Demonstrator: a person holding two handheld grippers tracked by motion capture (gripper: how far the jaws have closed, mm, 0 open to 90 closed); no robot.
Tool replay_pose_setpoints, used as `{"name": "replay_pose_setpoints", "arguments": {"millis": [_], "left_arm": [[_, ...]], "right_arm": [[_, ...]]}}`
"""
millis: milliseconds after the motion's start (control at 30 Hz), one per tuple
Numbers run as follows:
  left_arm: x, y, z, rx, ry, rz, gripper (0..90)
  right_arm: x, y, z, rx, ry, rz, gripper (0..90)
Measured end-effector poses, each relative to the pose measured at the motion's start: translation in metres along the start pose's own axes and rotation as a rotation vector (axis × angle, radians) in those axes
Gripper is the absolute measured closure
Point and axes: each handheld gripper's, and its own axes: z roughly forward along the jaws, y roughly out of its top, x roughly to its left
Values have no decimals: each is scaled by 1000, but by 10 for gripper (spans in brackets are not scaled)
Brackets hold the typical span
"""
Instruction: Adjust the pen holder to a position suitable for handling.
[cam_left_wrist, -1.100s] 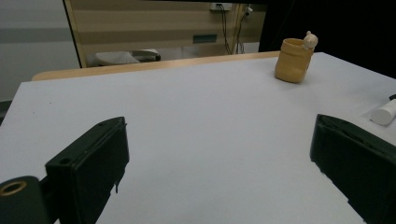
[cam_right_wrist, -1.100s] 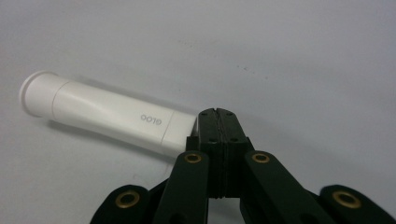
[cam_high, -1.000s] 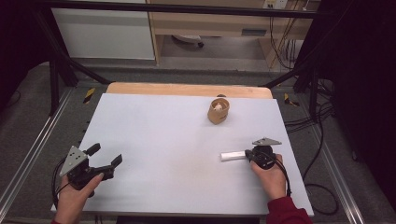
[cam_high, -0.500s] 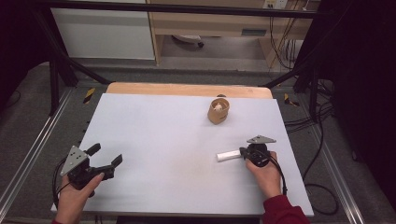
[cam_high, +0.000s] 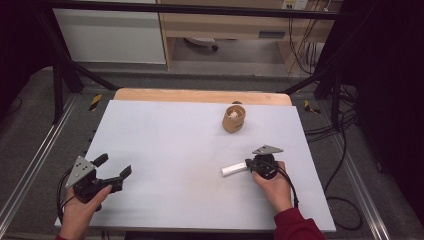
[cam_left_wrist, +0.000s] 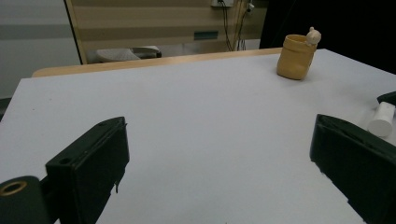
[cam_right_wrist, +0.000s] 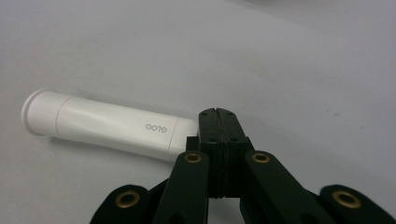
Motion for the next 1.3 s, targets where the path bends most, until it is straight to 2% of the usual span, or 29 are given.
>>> {"name": "replay_pose_setpoints", "arguments": {"millis": [467, 700, 967, 1133, 1300], "left_arm": [[0, 0, 0, 6, 2, 7, 48], [0, 0, 0, 7, 4, 8, 49], [0, 0, 0, 10, 4, 7, 49], [0, 0, 1, 13, 4, 4, 49], [0, 0, 1, 16, 4, 5, 49]], "right_arm": [[27, 6, 6, 8, 48, -33, 900], [49, 8, 10, 18, 87, -74, 900], [67, 10, 13, 17, 112, -84, 900], [87, 11, 17, 17, 138, -101, 900], [98, 12, 18, 14, 155, -110, 900]]}}
